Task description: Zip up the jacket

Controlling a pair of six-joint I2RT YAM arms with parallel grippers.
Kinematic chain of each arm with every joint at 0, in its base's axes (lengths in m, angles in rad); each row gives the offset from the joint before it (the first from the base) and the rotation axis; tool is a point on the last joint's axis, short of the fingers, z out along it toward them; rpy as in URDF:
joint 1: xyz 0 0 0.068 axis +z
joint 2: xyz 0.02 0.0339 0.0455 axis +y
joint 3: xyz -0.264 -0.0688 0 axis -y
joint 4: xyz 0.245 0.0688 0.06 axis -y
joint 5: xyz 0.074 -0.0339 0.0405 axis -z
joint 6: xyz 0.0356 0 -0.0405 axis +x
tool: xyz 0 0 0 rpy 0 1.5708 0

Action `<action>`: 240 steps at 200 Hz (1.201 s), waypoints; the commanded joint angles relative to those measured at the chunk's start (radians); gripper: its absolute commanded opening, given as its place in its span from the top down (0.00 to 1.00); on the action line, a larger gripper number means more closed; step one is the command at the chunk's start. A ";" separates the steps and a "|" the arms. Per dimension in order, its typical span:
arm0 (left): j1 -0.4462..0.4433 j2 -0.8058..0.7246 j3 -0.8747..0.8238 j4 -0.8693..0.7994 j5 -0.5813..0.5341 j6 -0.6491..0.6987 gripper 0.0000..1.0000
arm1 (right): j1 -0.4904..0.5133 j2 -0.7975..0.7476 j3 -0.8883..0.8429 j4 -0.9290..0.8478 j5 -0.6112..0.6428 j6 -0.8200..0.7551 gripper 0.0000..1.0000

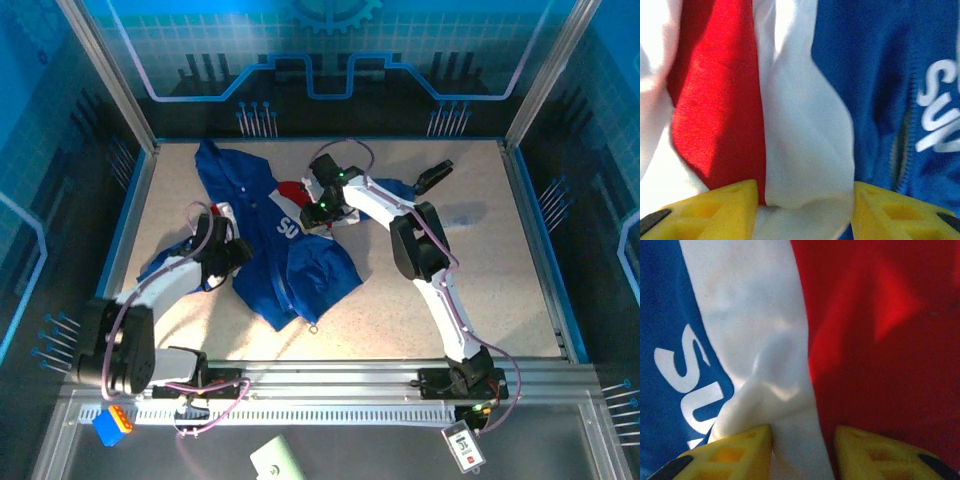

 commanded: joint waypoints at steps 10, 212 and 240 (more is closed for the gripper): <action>0.059 0.223 0.094 0.112 0.181 0.011 0.52 | -0.068 -0.070 -0.170 0.057 -0.025 0.044 0.61; -0.014 -0.079 0.216 -0.240 0.160 0.115 0.55 | -0.086 -0.362 -0.227 -0.010 0.037 0.065 0.51; -0.183 -0.153 0.133 -0.263 0.099 0.016 0.56 | 0.007 -0.437 -0.366 0.045 -0.027 0.124 0.51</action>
